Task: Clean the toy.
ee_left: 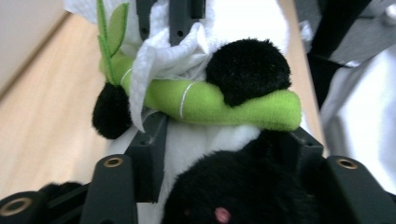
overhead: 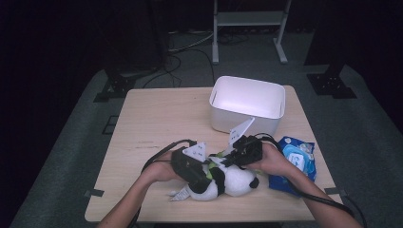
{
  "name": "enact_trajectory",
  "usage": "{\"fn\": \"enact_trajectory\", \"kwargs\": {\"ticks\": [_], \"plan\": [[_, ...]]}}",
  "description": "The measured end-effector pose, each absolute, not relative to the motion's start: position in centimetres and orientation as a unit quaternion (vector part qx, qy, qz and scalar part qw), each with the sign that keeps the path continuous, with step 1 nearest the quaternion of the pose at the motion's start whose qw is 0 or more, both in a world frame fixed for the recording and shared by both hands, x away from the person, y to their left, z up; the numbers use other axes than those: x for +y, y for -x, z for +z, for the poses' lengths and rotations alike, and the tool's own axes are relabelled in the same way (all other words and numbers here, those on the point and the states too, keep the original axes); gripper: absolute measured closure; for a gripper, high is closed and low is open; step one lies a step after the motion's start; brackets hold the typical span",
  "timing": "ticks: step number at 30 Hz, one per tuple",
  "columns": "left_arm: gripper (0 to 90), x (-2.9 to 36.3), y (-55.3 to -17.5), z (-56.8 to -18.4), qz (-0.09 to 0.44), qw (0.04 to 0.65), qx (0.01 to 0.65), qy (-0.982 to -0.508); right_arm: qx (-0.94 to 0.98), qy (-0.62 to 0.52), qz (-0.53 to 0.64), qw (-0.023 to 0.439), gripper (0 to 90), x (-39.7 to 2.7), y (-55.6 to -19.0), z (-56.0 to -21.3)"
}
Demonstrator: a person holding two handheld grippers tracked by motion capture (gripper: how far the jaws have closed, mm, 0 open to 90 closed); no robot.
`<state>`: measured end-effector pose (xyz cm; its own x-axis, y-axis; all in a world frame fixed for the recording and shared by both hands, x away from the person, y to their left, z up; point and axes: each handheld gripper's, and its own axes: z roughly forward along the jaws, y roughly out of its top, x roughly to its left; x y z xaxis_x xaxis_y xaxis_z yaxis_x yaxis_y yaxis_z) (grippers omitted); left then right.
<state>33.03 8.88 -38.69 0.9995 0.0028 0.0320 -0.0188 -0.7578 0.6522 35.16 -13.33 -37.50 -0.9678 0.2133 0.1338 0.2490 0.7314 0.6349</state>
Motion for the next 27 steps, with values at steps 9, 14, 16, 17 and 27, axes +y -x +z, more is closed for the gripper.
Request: {"fn": "enact_trajectory", "kwargs": {"ticks": [9, 14, 16, 17, 27], "plan": [[47.9, 8.7, -33.4, -38.6, 0.062, 0.347, -0.016, -0.936, -0.928, 0.132, -0.347, 0.018, 81.8, -13.5, -35.5, -37.3], [43.4, 8.7, -33.6, -38.4, 0.031, 0.350, 0.000, -0.936, -0.930, 0.130, -0.342, 0.025, 81.9, -13.3, -35.5, -37.4], [37.3, 8.8, -33.7, -38.2, 0.002, 0.360, 0.016, -0.933, -0.932, 0.127, -0.338, 0.032, 82.0, -13.2, -35.4, -37.6], [35.4, 8.8, -33.7, -38.2, 0.002, 0.360, 0.016, -0.933, -0.932, 0.127, -0.338, 0.032, 82.0, -13.2, -35.4, -37.6], [37.1, 10.1, -34.4, -36.7, -0.046, 0.419, 0.039, -0.906, -0.932, 0.125, -0.338, 0.037, 82.0, -13.3, -35.3, -37.9]]}}
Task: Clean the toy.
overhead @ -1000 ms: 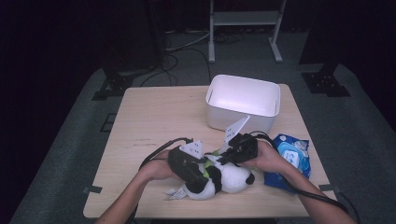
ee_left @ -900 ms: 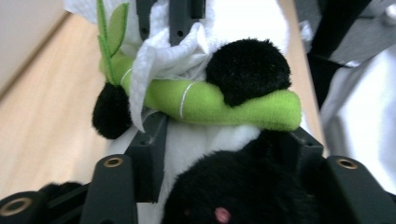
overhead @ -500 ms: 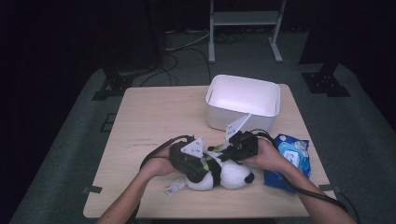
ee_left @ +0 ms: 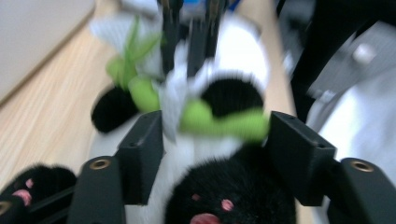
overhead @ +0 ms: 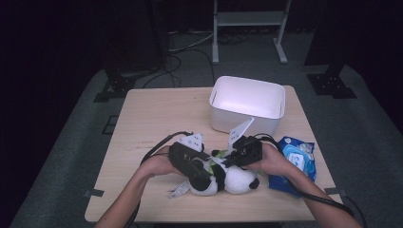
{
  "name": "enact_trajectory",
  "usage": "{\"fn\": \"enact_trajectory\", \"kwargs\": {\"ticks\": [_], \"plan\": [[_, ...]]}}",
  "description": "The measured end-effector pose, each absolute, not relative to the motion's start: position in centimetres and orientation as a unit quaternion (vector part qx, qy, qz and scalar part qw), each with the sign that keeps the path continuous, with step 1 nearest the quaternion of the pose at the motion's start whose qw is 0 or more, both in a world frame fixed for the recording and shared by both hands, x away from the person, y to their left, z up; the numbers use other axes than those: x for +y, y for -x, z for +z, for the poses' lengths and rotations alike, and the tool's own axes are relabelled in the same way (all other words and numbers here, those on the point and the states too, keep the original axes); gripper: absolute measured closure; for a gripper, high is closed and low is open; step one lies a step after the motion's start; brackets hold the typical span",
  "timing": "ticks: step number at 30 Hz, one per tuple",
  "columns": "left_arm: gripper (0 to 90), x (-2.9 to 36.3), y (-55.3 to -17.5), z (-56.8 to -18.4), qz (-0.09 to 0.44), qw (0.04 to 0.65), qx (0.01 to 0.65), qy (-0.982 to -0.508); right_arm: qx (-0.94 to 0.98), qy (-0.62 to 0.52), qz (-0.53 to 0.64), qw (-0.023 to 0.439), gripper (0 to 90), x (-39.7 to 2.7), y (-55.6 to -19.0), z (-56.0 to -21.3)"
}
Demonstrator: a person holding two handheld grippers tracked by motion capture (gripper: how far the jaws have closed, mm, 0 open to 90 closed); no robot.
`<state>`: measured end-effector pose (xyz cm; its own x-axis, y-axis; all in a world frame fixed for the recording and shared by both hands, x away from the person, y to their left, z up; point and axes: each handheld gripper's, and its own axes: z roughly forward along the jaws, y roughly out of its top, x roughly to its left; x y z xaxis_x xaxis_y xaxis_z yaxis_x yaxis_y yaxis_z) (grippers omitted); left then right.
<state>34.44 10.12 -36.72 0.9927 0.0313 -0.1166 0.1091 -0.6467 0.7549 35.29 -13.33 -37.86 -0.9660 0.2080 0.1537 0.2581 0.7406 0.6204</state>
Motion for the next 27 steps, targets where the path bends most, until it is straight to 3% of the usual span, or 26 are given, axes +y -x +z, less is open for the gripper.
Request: {"fn": "enact_trajectory", "kwargs": {"ticks": [6, 9, 12, 15, 20, 27], "plan": [[37.0, 11.0, -35.0, -35.5, -0.015, 0.397, 0.054, -0.916, -0.935, 0.115, -0.333, 0.036, 81.9, -13.1, -34.7, -37.9], [33.4, 11.1, -35.1, -36.4, -0.027, 0.397, 0.070, -0.915, -0.936, 0.112, -0.332, 0.038, 81.9, -13.1, -34.6, -37.9], [29.4, 10.7, -34.7, -37.6, -0.041, 0.389, 0.073, -0.917, -0.939, 0.101, -0.327, 0.034, 81.9, -12.8, -34.5, -37.5], [18.9, 10.3, -34.6, -38.7, -0.049, 0.386, 0.080, -0.918, -0.937, 0.092, -0.336, 0.030, 81.8, -12.3, -34.1, -36.8], [12.8, 10.5, -34.1, -39.0, -0.043, 0.384, 0.087, -0.918, -0.938, 0.075, -0.337, 0.024, 81.9, -11.2, -33.7, -36.6], [12.7, 10.4, -33.7, -39.3, -0.038, 0.383, 0.082, -0.919, -0.937, 0.087, -0.339, 0.014, 81.9, -13.5, -33.3, -36.3]]}}
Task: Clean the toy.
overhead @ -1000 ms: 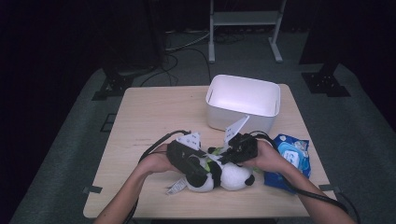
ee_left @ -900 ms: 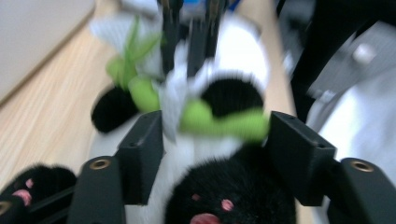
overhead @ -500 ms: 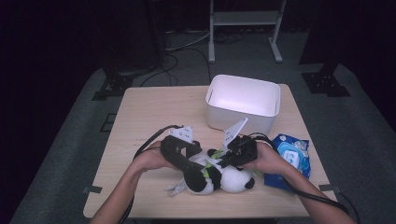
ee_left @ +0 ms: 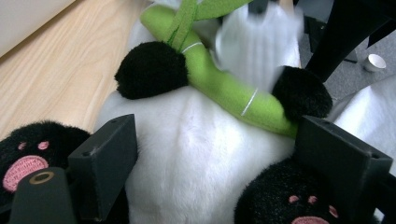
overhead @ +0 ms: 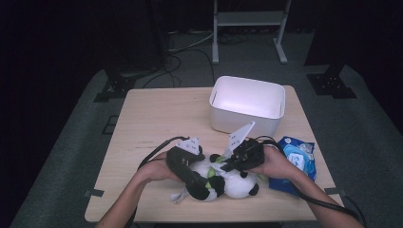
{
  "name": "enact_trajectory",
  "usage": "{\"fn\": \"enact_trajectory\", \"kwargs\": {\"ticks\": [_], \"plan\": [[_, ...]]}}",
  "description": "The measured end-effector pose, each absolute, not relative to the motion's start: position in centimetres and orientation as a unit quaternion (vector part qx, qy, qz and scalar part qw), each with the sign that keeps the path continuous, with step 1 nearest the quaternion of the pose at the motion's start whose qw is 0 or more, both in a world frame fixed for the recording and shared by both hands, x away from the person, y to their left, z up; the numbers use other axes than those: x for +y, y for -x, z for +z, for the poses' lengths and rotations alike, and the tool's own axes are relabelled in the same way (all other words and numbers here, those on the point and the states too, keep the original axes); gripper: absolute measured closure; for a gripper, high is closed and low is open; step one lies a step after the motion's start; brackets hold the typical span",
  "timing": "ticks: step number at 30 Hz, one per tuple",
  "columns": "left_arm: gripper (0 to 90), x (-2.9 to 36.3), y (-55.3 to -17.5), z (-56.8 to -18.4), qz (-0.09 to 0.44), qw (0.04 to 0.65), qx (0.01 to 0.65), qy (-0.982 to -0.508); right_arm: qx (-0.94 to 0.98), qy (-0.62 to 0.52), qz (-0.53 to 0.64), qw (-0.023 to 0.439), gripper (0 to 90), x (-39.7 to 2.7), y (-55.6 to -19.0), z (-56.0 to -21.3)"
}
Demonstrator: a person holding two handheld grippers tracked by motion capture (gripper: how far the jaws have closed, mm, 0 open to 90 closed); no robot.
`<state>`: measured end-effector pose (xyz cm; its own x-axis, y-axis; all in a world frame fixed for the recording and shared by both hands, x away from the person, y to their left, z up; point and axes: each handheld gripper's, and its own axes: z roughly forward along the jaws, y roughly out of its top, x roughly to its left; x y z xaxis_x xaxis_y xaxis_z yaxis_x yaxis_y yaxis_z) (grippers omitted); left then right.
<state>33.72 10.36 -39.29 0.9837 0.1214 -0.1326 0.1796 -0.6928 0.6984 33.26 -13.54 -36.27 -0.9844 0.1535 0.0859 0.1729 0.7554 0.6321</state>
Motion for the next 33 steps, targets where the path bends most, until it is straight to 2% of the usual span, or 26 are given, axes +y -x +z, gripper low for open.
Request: {"fn": "enact_trajectory", "kwargs": {"ticks": [16, 23, 33], "plan": [[11.4, 10.1, -33.6, -39.2, -0.030, 0.379, 0.076, -0.922, -0.930, 0.143, -0.337, 0.019, 81.8, -19.8, -32.6, -37.2], [11.1, 10.2, -33.3, -39.3, -0.026, 0.381, 0.075, -0.921, -0.935, 0.150, -0.322, -0.004, 81.6, -20.3, -33.1, -36.7], [11.1, 10.3, -32.9, -39.4, -0.018, 0.384, 0.066, -0.921, -0.931, 0.191, -0.311, 0.003, 81.7, -22.0, -33.9, -38.3]]}}
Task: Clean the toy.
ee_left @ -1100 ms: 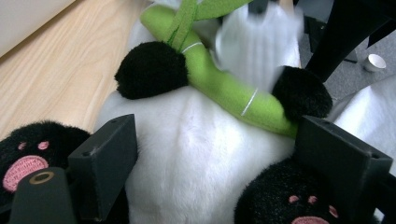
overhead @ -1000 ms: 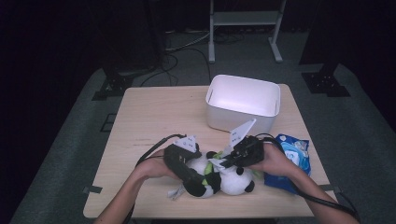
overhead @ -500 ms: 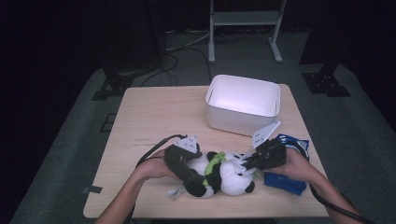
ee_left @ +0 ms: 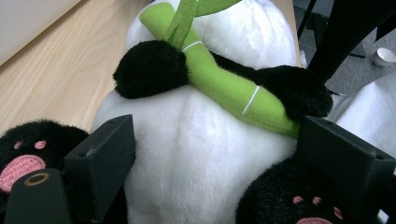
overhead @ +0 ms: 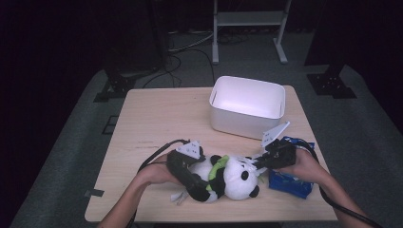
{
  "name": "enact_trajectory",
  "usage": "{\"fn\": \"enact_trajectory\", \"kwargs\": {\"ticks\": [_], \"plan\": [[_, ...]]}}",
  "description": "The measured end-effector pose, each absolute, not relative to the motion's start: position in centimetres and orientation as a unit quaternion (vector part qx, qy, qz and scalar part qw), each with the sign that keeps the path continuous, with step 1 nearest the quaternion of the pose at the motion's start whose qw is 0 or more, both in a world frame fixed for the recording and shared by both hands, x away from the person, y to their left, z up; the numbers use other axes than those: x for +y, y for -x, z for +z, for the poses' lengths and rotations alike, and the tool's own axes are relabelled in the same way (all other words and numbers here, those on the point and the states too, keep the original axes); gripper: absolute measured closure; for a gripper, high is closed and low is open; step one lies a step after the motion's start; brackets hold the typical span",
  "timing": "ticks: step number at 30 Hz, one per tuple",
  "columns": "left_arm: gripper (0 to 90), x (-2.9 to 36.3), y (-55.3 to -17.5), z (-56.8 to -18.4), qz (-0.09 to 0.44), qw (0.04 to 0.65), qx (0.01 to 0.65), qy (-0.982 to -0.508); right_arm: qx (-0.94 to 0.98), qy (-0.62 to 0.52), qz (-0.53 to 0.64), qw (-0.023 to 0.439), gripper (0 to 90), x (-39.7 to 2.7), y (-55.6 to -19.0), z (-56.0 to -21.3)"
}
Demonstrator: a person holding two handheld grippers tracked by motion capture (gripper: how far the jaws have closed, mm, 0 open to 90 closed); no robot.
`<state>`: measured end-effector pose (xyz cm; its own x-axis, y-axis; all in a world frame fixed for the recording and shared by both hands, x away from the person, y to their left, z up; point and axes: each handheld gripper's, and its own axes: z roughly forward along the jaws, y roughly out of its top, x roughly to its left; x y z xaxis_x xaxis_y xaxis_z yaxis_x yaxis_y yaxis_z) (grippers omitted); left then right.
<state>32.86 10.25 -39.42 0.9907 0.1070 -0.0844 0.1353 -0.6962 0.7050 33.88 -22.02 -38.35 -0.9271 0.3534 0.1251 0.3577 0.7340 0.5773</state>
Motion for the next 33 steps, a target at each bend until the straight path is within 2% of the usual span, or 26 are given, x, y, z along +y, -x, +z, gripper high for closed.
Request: {"fn": "enact_trajectory", "kwargs": {"ticks": [6, 14, 22, 33], "plan": [[10.4, 10.2, -32.7, -39.5, -0.017, 0.387, 0.063, -0.920, -0.918, 0.183, -0.351, 0.008, 81.6, -21.5, -34.1, -37.3], [10.2, 10.1, -32.4, -39.5, -0.015, 0.384, 0.062, -0.921, -0.922, 0.117, -0.368, 0.016, 81.6, -15.9, -34.0, -35.4], [8.9, 10.3, -32.3, -39.5, -0.008, 0.389, 0.067, -0.919, -0.935, 0.068, -0.346, 0.036, 81.6, -10.8, -33.7, -35.9], [5.7, 10.6, -32.1, -39.3, -0.003, 0.397, 0.076, -0.915, -0.950, 0.017, -0.310, 0.023, 81.5, -5.8, -33.0, -36.1]]}}
